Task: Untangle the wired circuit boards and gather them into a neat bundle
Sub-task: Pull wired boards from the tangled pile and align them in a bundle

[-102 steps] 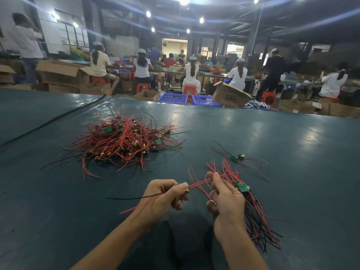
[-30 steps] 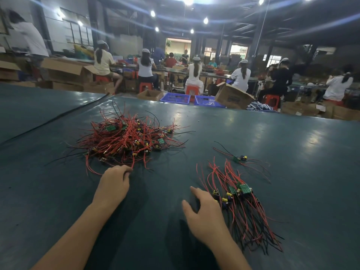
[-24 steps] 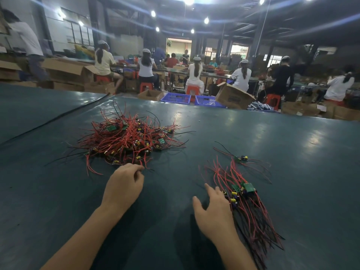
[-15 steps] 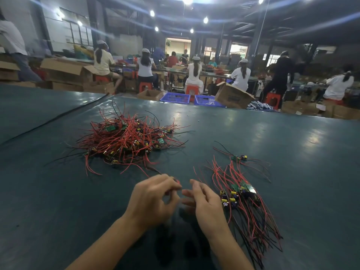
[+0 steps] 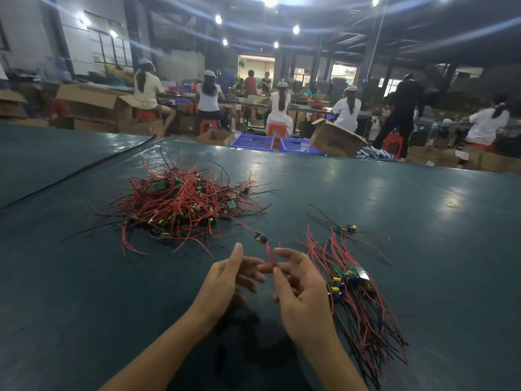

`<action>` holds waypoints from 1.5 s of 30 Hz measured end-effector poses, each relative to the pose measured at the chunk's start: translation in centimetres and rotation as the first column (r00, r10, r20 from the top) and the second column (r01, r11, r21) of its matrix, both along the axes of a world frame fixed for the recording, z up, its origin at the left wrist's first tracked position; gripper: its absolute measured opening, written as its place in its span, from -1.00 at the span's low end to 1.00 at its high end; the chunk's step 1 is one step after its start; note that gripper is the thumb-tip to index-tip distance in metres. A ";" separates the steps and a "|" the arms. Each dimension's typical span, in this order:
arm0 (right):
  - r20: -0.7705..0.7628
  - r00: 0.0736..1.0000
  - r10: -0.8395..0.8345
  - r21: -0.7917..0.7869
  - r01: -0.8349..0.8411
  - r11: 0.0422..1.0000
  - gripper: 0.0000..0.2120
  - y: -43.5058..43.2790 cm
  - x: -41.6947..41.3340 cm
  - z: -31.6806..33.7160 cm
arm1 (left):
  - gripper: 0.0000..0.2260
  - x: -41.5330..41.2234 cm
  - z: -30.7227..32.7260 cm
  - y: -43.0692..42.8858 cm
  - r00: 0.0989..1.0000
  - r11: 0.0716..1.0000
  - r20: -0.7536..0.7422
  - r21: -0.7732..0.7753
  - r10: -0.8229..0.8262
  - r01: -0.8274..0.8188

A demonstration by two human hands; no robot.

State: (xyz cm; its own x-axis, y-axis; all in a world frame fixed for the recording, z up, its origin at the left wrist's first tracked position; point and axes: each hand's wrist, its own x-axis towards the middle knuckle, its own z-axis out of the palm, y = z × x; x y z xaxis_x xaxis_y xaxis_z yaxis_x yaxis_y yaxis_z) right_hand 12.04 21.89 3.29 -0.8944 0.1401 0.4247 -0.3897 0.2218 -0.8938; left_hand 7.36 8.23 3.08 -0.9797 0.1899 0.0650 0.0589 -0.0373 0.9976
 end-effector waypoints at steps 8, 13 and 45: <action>-0.320 0.915 -0.247 0.323 0.350 0.879 -0.83 0.5 -0.1 -0.5 | -0.72 0.1 1.5 -0.6 0.999 0.910 0.040 0.415 -0.010 -0.007; -0.513 0.742 -0.431 0.268 0.616 0.741 -0.86 0.6 -0.2 -0.1 | -0.73 0.4 1.6 -0.3 0.998 0.877 0.052 0.478 0.029 -0.050; 0.105 0.991 -0.088 -0.370 0.121 0.921 -0.71 -2.1 0.2 -0.4 | -0.54 0.6 0.0 0.4 0.991 0.991 -0.115 -0.119 -0.068 0.054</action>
